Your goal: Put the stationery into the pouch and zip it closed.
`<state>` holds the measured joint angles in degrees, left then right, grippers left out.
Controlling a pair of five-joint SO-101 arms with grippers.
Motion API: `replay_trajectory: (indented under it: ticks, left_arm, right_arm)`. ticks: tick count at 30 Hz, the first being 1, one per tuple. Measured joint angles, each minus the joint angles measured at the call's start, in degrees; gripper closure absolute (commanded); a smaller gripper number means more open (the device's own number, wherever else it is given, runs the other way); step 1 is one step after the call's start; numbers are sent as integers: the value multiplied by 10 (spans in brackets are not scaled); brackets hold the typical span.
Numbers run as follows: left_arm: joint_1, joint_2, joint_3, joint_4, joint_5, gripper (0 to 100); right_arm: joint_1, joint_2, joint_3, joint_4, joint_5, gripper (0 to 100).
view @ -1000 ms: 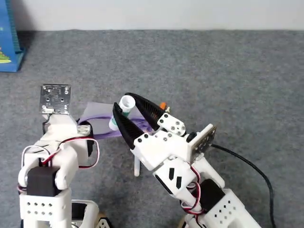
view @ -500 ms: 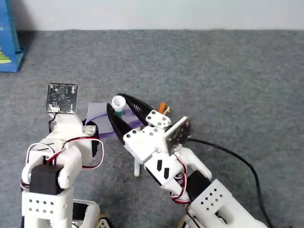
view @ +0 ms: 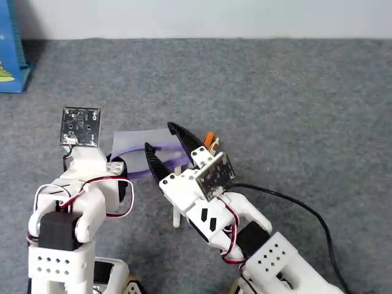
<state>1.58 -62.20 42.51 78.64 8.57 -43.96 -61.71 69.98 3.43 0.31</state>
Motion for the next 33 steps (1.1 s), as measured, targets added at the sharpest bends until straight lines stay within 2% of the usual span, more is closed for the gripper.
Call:
replay_trajectory:
  ticks: [3,6,10,13,19,28,33]
  left_arm:
    - [-4,0,0,0,0,990]
    - [-37,0,0,0,0,990]
    - [-68,0,0,0,0,990]
    - [-78,0,0,0,0,990]
    - [-87,0,2,0,0,990]
    - [-87,0,2,0,0,990]
    - [-87,0,2,0,0,990]
  right_arm:
    - [33,-26,-53,123,-70,815]
    - [83,-39,-125,273,-131,816]
    - [121,-36,-183,452,-165,816]
    - [144,-11,-192,526,-178,816]
    - [193,113,-194,548,-189,816]
    - [194,396,-235,520,-193,816]
    - [196,480,-258,517,-193,816]
